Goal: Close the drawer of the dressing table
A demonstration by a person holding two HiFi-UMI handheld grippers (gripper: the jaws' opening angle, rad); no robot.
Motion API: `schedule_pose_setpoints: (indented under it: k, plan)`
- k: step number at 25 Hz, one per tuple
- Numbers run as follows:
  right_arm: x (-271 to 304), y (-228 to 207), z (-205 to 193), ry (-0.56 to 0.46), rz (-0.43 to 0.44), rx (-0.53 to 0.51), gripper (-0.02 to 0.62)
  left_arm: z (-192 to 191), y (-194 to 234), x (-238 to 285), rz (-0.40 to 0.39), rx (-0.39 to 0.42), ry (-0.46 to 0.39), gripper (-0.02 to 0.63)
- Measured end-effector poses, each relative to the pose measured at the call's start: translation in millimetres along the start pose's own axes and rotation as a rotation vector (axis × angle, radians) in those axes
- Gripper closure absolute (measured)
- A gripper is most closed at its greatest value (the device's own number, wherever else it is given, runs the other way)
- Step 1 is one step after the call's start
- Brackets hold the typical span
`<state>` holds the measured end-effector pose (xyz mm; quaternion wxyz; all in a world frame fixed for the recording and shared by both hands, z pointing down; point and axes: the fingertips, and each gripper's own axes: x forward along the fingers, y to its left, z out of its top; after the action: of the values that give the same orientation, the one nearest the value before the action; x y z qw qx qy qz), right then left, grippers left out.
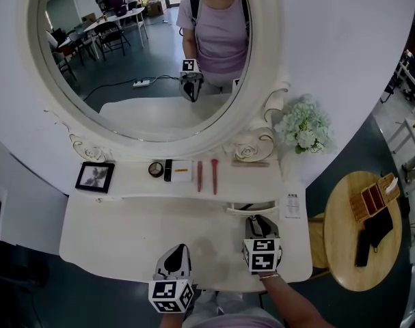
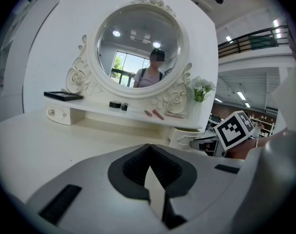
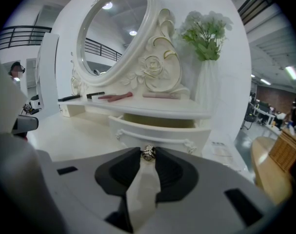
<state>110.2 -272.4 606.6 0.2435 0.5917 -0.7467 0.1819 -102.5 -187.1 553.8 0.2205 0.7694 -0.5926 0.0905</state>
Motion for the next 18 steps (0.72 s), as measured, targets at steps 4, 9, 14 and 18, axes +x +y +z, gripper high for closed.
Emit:
schedule_pose_setpoints:
  k: [4,9,14,18]
  plan:
    - [3,-1,3,-0.001,0.004,0.003,0.494,2,0,2,0.003,0.001,-0.001,0.604]
    - [9,-2,6,-0.003,0.004,0.006,0.495,1,0,3,0.007,-0.002,0.001,0.604]
    - [12,-3,9,-0.007,0.006,0.008,0.495,0,2,4,0.015,-0.004,0.003,0.604]
    - [14,-4,11,-0.011,0.007,0.011,0.495,1,2,6,0.014,-0.004,0.004,0.604]
